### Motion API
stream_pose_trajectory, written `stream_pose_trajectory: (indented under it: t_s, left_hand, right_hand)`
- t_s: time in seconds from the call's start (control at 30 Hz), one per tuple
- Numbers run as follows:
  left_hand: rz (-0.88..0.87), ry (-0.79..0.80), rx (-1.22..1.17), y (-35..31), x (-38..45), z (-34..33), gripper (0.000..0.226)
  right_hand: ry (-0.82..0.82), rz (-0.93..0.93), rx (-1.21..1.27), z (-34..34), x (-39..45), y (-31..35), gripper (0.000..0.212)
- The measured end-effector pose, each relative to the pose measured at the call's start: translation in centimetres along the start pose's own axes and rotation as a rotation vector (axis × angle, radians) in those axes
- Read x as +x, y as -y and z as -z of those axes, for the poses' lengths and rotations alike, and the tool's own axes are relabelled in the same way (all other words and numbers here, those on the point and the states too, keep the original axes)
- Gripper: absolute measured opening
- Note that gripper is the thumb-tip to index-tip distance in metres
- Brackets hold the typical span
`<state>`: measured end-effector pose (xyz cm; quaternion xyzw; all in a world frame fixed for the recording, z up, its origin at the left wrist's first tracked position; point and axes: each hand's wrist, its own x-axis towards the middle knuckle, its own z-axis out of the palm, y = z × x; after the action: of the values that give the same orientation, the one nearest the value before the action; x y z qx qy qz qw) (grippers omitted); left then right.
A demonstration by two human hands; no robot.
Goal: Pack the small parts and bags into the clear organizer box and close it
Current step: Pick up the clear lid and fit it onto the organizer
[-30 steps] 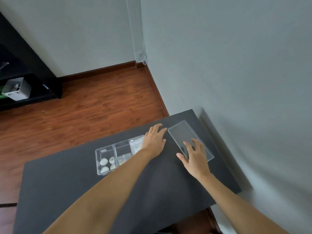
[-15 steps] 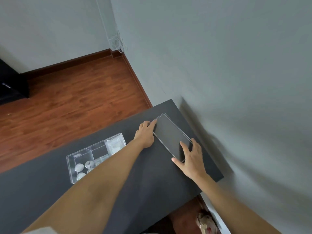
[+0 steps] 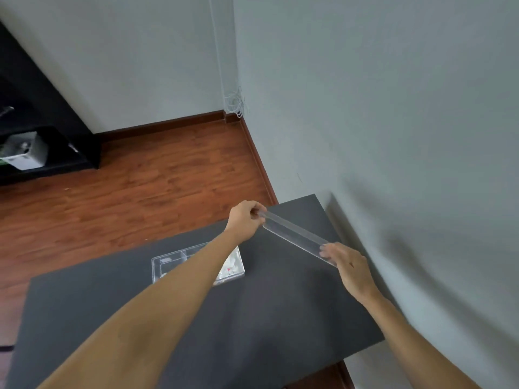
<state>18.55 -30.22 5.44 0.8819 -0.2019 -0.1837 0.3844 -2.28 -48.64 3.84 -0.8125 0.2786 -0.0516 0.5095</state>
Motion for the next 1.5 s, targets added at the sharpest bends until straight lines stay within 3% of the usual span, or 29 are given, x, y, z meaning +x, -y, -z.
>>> stream_pose_trajectory:
  t_s: [0.17,0.33,0.47,0.6,0.73,1.07,1.27,1.5]
  left_hand:
    - [0.099,-0.037,-0.209,1.1,-1.6,4.4,0.024]
    - [0.235,0.002,-0.345,3.9,-4.3,7.7,0.035]
    - [0.327,-0.087,-0.248,6.8,-6.6,10.3,0.033]
    - [0.456,-0.250,-0.250,10.0,-8.8,11.7,0.014]
    - [0.555,-0.332,-0.196,12.7,-10.3,12.1,0.012]
    - [0.692,-0.376,-0.164,15.4,-12.1,10.7,0.034]
    - [0.745,-0.401,-0.158,15.7,-12.4,10.3,0.048]
    - [0.767,-0.381,-0.150,16.4,-12.8,9.5,0.047]
  right_hand:
    - [-0.095,-0.018,0.127,-1.2,2.0,3.9,0.052]
    - [-0.050,0.030,-0.017,-5.2,3.4,6.8,0.022]
    - [-0.007,0.036,-0.091,-9.1,3.6,8.5,0.015]
    - [0.075,0.050,-0.238,-13.0,3.8,9.6,0.039]
    - [0.163,0.072,-0.381,-16.2,3.7,10.1,0.027]
    - [0.219,0.045,-0.682,-20.0,3.1,9.5,0.037]
    - [0.233,0.054,-0.717,-20.3,3.0,9.4,0.034]
    - [0.240,0.043,-0.735,-20.4,2.7,9.2,0.032]
